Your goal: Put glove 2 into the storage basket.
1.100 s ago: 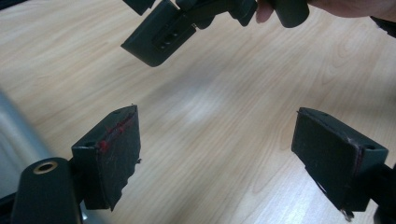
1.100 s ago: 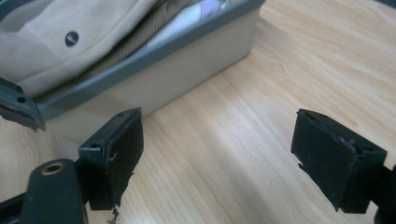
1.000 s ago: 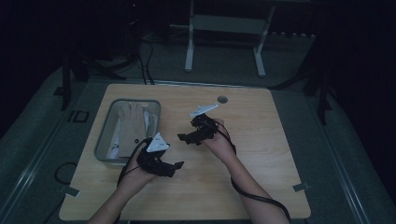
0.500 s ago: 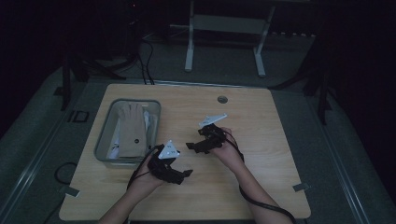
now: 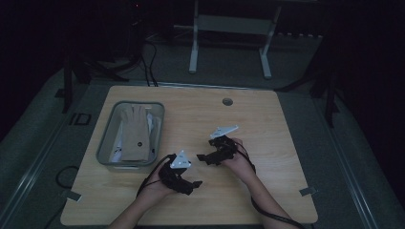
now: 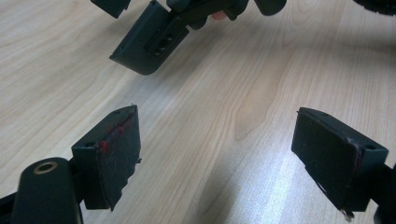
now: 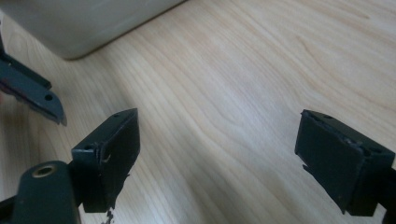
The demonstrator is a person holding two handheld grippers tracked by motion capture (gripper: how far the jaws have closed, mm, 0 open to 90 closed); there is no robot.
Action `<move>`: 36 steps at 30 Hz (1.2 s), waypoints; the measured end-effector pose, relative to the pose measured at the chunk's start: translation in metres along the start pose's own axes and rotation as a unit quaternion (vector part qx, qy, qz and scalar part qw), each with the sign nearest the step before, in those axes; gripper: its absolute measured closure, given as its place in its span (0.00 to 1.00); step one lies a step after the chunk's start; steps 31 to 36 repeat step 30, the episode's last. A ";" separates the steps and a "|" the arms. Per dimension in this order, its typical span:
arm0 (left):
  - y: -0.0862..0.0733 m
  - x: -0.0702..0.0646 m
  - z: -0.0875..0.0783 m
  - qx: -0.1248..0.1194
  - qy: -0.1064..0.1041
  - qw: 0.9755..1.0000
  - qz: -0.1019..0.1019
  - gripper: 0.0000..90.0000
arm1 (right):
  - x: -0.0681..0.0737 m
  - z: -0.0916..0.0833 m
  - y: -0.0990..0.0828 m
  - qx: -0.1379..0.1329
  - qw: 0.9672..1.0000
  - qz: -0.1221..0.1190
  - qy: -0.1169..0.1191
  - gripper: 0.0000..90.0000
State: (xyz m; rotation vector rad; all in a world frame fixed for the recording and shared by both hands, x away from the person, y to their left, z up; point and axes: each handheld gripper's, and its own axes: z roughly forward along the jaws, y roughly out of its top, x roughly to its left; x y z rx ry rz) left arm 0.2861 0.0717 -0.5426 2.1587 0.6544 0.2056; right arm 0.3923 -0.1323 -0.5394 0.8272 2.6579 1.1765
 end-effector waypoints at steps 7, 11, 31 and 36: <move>-0.004 -0.001 0.009 0.012 -0.014 1.000 -0.003 0.18 | -0.004 -0.003 -0.015 -0.004 1.000 -0.010 -0.005 0.15; -0.006 -0.001 0.012 0.012 -0.017 1.000 -0.005 0.18 | -0.004 -0.004 -0.021 -0.003 1.000 -0.024 -0.012 0.15; -0.015 0.002 0.020 0.007 -0.033 0.999 -0.010 0.16 | -0.008 -0.006 -0.045 -0.023 0.999 -0.031 -0.032 0.16; -0.015 0.002 0.020 0.007 -0.033 0.999 -0.010 0.16 | -0.008 -0.006 -0.045 -0.023 0.999 -0.031 -0.032 0.16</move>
